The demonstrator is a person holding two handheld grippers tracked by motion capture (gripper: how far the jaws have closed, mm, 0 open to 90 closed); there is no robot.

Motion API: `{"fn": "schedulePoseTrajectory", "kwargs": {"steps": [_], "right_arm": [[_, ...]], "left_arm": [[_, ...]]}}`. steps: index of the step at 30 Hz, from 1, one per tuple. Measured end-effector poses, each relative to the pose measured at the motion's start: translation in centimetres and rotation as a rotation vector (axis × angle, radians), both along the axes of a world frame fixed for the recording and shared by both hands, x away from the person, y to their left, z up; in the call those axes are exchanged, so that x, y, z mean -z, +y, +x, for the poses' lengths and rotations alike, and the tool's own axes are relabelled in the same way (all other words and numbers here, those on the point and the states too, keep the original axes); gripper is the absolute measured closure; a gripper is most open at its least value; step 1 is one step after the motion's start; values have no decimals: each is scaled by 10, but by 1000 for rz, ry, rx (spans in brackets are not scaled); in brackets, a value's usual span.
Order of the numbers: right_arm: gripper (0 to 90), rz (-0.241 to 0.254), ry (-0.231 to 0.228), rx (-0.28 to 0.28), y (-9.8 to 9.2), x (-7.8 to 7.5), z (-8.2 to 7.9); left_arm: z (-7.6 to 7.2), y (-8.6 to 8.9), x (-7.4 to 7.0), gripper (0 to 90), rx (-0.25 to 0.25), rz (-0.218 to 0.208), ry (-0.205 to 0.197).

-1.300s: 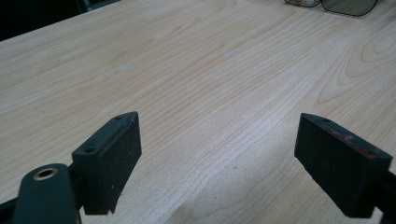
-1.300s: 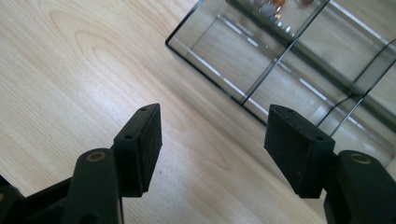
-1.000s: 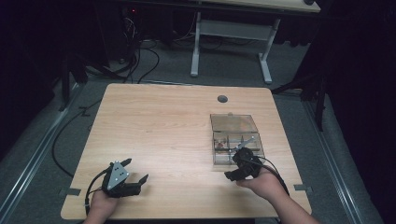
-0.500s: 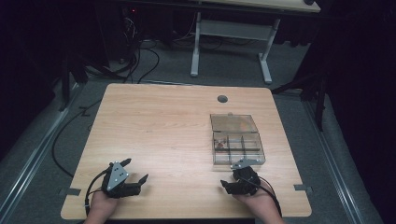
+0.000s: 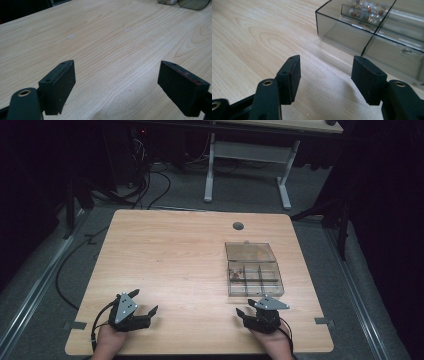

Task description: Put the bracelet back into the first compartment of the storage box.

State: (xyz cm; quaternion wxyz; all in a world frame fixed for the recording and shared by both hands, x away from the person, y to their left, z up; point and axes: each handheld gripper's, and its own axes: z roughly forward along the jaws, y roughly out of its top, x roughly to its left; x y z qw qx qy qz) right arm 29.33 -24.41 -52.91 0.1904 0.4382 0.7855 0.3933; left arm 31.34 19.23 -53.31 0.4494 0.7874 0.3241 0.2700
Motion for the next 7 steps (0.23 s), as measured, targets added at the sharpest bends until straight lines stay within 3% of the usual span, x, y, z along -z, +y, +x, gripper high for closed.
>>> {"fn": "schedulePoseTrajectory", "kwargs": {"steps": [7], "right_arm": [[392, 6, -3, 4, 0, 0, -1]], "left_arm": [[0, -1, 0, 154, -1, 16, 0]]}}
